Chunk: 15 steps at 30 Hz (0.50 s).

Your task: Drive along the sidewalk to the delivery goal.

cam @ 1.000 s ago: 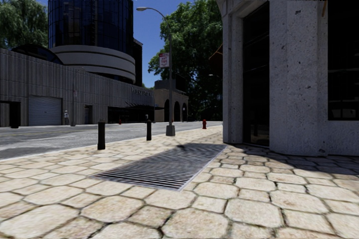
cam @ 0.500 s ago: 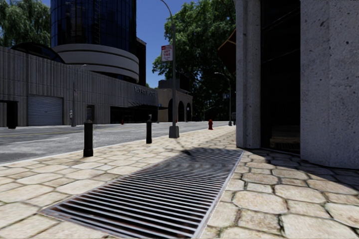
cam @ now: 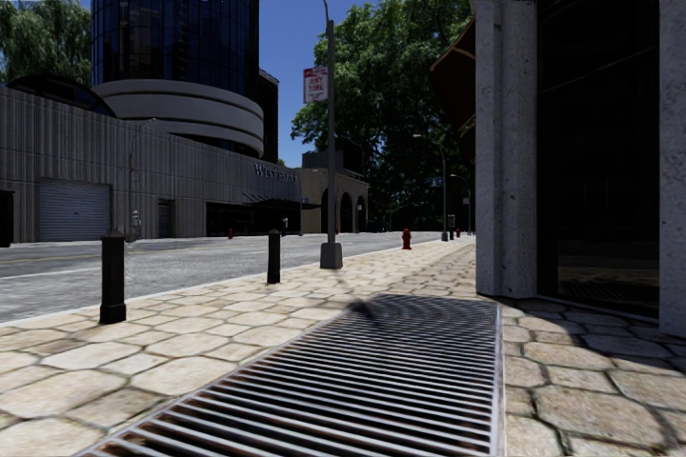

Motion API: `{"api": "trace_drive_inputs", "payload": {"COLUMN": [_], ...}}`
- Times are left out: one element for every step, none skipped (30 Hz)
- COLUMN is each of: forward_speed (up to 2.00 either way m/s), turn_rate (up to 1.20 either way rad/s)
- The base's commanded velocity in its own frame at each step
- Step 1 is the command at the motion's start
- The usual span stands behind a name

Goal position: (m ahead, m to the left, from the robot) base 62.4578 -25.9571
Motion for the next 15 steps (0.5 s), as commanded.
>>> {"api": "trace_drive_inputs", "payload": {"forward_speed": [2.00,2.00,2.00,2.00,2.00,2.00,2.00,2.00,2.00,2.00,2.00,2.00,2.00,2.00,2.00], "turn_rate": [0.00,0.00,0.00,0.00,0.00,0.00,0.00,0.00,0.00,0.00,0.00,0.00,0.00,0.00,0.00]}}
